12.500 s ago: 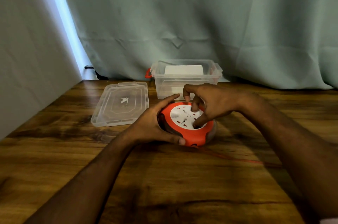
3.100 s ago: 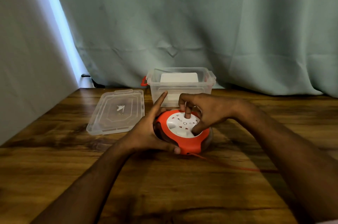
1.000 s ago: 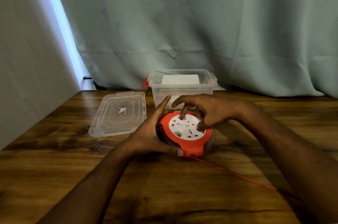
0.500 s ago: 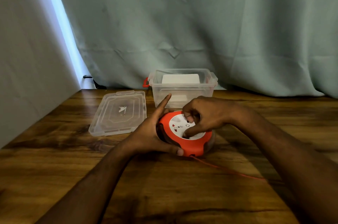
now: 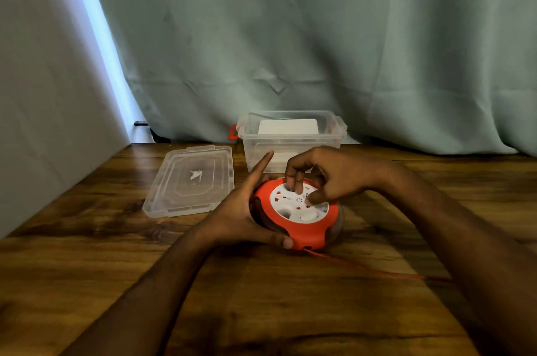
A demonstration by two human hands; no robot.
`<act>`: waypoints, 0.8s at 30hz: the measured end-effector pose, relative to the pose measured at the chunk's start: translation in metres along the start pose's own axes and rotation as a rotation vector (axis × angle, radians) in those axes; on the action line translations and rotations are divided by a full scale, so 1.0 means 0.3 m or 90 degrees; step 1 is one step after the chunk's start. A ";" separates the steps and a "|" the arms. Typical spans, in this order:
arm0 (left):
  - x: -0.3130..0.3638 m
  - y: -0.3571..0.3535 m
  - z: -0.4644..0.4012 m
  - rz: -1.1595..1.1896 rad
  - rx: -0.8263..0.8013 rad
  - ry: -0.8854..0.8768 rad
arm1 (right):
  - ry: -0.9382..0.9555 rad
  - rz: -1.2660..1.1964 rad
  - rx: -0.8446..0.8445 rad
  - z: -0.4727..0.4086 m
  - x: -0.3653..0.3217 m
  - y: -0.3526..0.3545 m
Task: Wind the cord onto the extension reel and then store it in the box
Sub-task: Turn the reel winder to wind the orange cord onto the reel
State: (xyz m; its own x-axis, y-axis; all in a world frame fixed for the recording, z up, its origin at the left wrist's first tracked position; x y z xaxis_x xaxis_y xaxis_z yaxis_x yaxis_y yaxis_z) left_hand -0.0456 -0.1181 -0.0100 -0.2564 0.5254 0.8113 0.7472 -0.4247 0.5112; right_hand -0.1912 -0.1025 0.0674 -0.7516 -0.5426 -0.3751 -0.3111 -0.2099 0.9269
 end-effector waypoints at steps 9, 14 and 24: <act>0.003 -0.001 -0.002 0.001 -0.003 0.001 | -0.024 0.004 -0.046 -0.010 0.053 -0.032; 0.000 0.001 -0.001 0.005 0.000 0.010 | -0.032 0.038 -0.027 -0.009 0.058 -0.027; 0.015 -0.004 -0.001 -0.002 -0.006 0.002 | -0.057 0.163 0.039 -0.011 0.014 -0.044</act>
State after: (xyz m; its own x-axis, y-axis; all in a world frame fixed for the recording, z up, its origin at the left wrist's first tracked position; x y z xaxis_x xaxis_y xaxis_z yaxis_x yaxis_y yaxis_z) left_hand -0.0480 -0.1155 -0.0069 -0.2607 0.5246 0.8104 0.7401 -0.4305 0.5167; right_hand -0.1883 -0.1048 0.0536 -0.8577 -0.4972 -0.1309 -0.1372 -0.0241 0.9903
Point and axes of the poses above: each hand's wrist, its own z-axis away from the middle knuckle, its own y-axis out of the back of the hand, x = y × z, the point moved 8 cm from there along -z, towards the middle knuckle, and after that the axes turned 1 degree about y, right-handed, at the moved point
